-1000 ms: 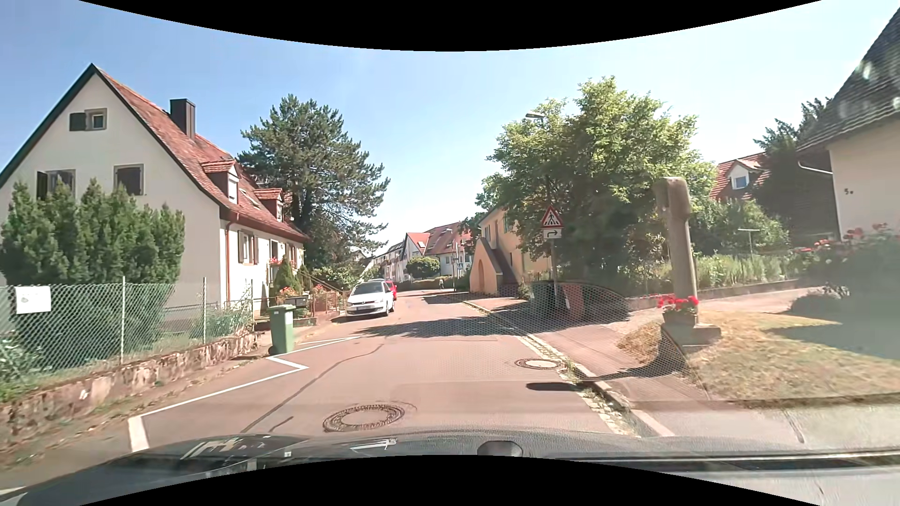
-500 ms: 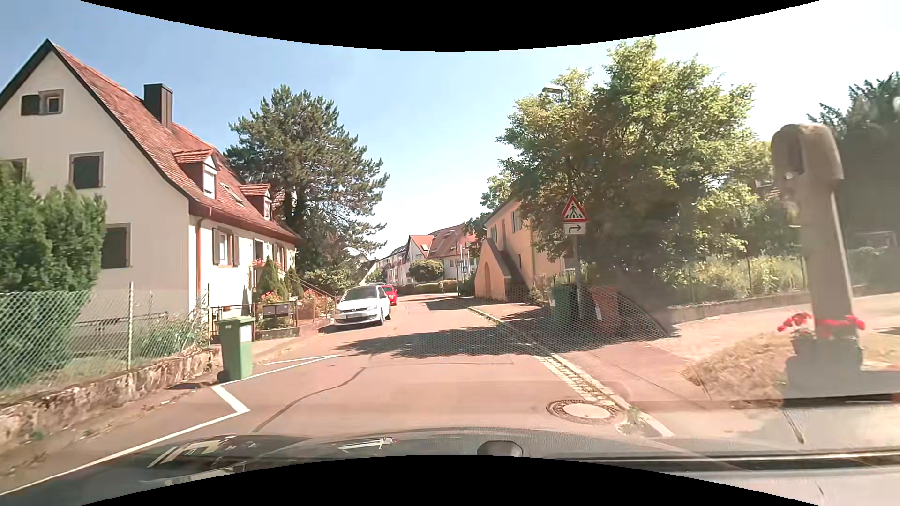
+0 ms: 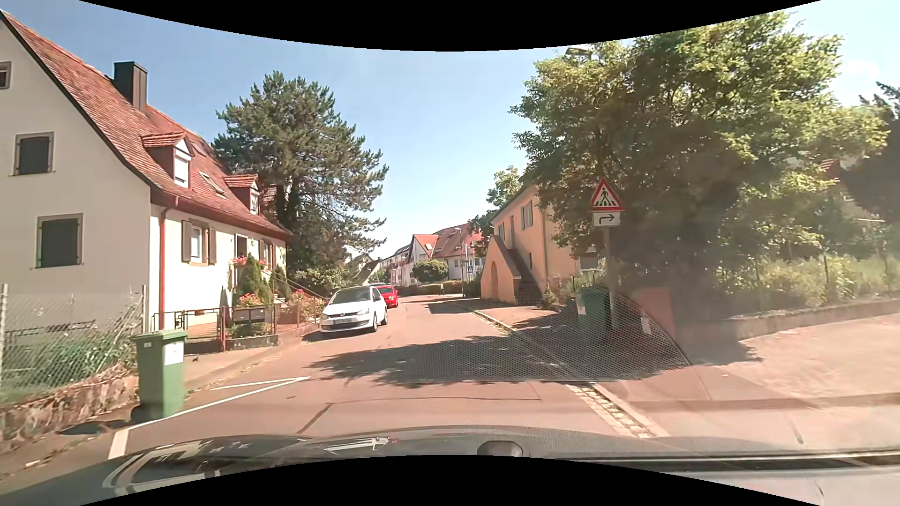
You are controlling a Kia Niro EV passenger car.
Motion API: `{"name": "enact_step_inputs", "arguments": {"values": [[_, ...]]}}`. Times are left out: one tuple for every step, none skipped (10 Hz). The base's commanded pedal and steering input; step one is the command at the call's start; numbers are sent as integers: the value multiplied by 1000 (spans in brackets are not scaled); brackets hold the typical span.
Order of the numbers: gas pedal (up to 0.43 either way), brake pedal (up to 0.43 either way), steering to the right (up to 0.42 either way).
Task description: Follow the waypoints while adhering to traffic rules and regulations
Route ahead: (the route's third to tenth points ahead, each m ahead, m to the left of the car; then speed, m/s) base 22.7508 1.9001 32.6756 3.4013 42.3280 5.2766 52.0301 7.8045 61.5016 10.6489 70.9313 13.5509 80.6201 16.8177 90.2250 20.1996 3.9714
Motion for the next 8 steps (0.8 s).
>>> {"name": "enact_step_inputs", "arguments": {"values": [[0,0,-24],[0,0,-26],[0,0,-28],[0,0,-26],[0,0,-20],[0,0,-12],[0,0,-11],[0,0,-12]]}}
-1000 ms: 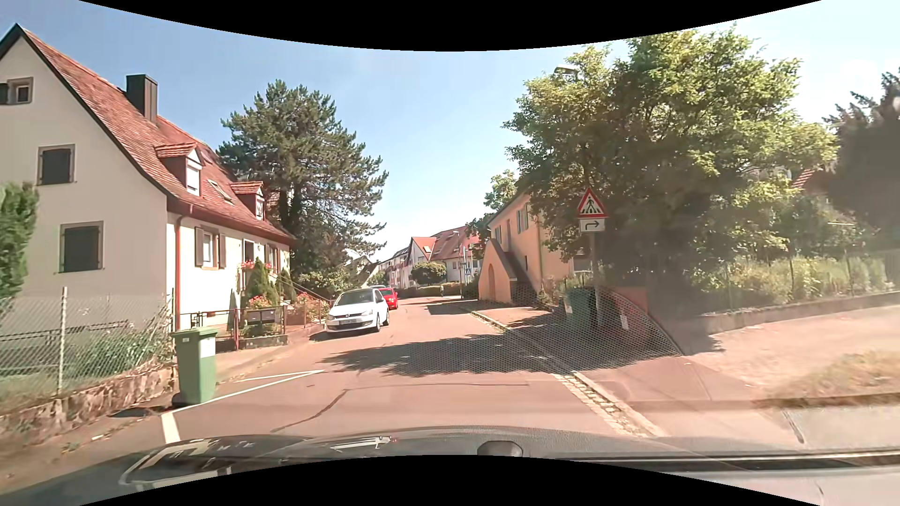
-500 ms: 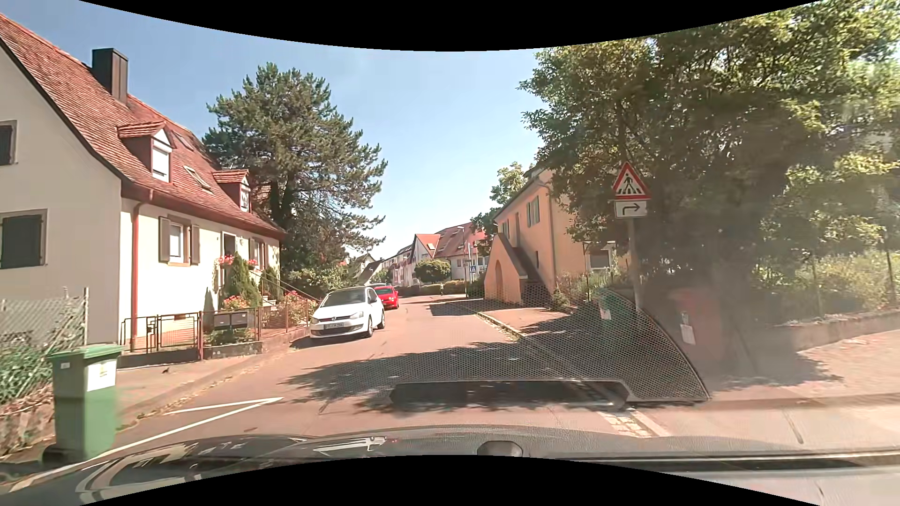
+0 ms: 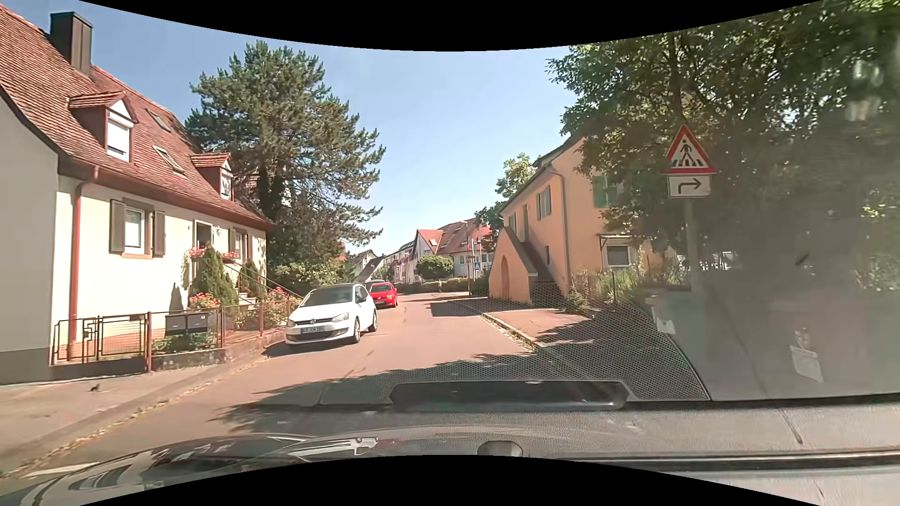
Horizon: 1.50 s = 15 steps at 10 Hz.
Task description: Follow the waypoints while adhering to traffic rules and regulations
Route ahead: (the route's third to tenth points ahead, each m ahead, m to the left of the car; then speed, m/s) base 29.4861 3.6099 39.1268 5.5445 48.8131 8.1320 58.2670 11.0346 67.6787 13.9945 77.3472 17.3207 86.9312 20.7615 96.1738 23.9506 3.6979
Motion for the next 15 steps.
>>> {"name": "enact_step_inputs", "arguments": {"values": [[0,0,-12],[0,0,-11],[0,0,-11],[0,0,-11],[28,0,-10],[28,0,-10],[28,0,-11],[28,0,-14],[28,0,-16],[28,0,-17],[28,0,-17],[28,0,-16],[28,0,-15],[28,0,-15],[28,0,-16]]}}
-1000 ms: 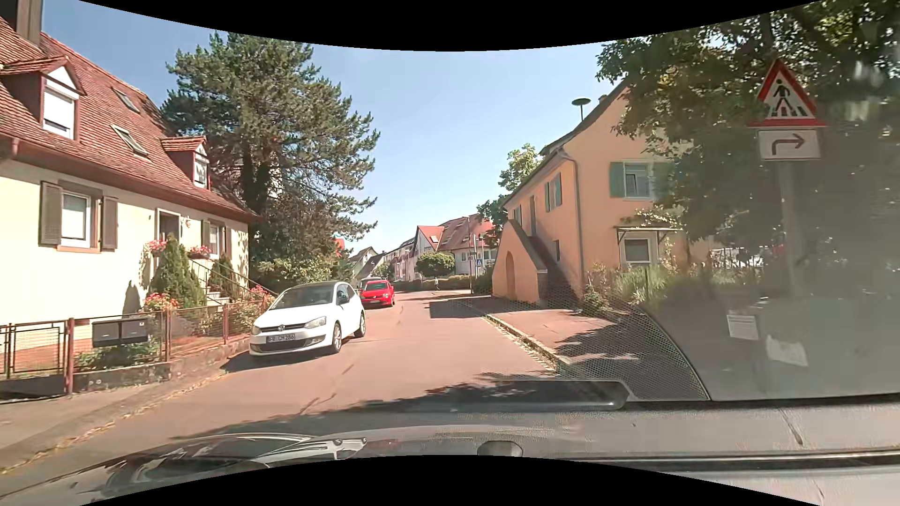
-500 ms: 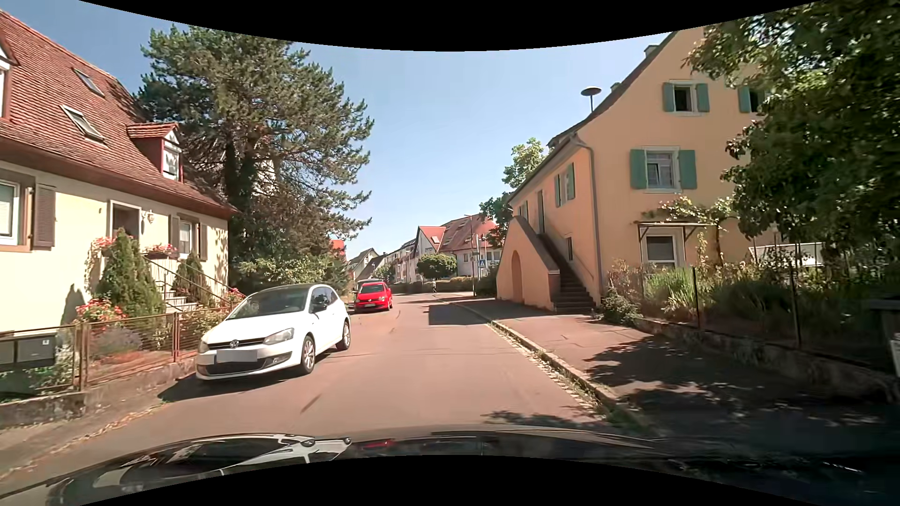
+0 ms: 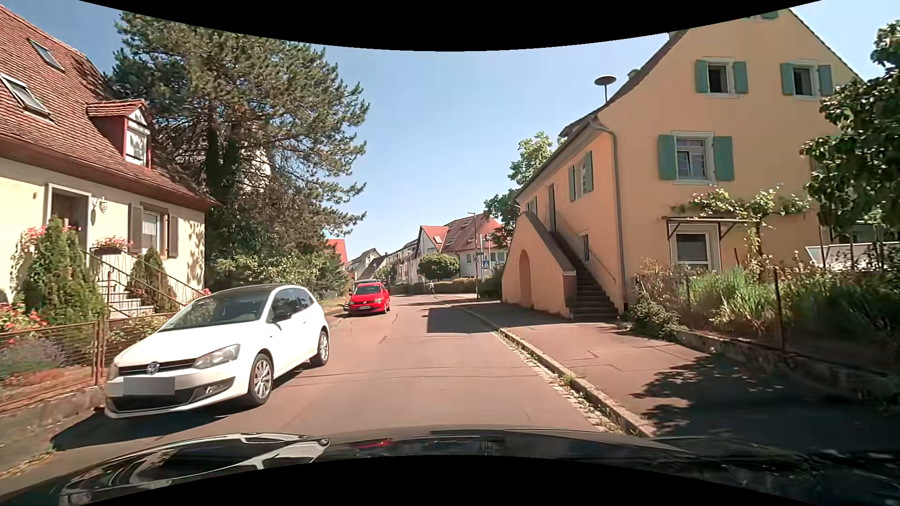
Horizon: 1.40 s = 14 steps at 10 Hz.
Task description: Follow the waypoints while adhering to traffic rules and regulations
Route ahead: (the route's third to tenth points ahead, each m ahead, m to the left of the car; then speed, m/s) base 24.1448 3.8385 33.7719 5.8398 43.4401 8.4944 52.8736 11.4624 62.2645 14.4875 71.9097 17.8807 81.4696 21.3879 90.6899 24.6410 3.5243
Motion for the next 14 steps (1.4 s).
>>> {"name": "enact_step_inputs", "arguments": {"values": [[28,0,-20],[28,0,-25],[28,0,-25],[28,0,-26],[28,0,-25],[28,0,-25],[28,0,-27],[28,0,-29],[28,0,-29],[28,0,-29],[28,0,-29],[28,0,-30],[28,0,-30],[28,0,-31]]}}
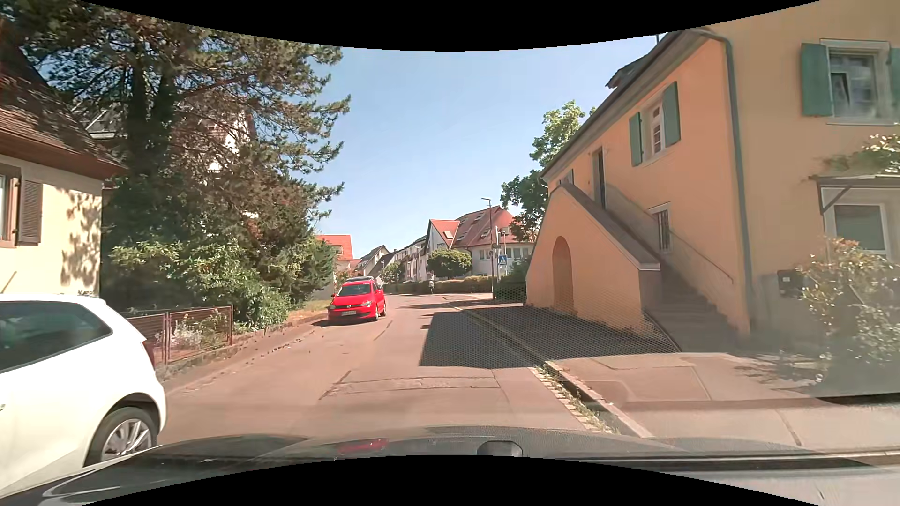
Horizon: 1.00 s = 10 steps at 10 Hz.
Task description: Follow the waypoints while adhering to traffic rules and regulations
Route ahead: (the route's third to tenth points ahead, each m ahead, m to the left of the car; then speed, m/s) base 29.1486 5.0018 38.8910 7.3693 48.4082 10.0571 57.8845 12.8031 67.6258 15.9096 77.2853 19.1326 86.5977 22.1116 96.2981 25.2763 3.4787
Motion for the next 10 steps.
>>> {"name": "enact_step_inputs", "arguments": {"values": [[28,0,-31],[28,0,-31],[39,0,-31],[39,0,-32],[39,0,-34],[39,0,-36],[39,0,-37],[39,0,-37],[39,0,-38],[39,0,-38]]}}
